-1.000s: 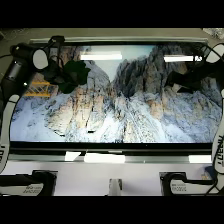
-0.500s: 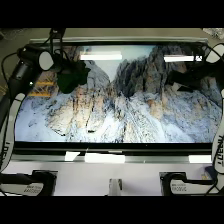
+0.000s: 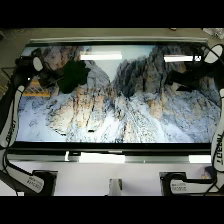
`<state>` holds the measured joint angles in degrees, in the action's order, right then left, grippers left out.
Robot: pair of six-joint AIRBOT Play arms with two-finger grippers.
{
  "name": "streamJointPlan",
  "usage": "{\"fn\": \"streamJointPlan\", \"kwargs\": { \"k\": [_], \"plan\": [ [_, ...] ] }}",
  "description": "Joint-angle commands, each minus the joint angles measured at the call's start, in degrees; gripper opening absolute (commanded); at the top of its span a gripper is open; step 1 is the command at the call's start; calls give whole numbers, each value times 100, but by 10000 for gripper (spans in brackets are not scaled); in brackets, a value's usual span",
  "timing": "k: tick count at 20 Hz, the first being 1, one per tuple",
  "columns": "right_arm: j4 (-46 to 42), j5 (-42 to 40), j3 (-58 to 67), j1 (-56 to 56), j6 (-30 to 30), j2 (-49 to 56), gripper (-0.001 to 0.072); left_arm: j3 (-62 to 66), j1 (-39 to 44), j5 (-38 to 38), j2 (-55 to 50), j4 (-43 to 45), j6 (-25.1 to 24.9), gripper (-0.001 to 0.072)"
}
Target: Fold the shirts.
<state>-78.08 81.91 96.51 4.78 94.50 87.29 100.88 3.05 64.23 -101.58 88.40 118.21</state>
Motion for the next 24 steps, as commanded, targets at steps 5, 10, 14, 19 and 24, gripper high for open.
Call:
{"fn": "streamJointPlan", "kwargs": {
  "k": [5, 10, 14, 19, 24],
  "plan": [
    [7, 380, -11, -4, 2, 63, 676, -2, -767, -234, -999, -2111, -380, 677],
    [48, 269, -9, -4, 140, 63, 675, -2, -765, -721, -1298, -2291, -442, 676],
    [48, 221, -11, -4, 157, 63, 675, 4, -658, -1145, -1316, -2295, -723, 281],
    [74, 317, -11, -7, 105, 63, 656, 66, -372, -1172, -859, -2393, -1676, 38],
    [1027, 396, -9, -4, -560, -74, 503, 66, 667, -1215, 1228, -2363, -3602, 37]
  ]
}}
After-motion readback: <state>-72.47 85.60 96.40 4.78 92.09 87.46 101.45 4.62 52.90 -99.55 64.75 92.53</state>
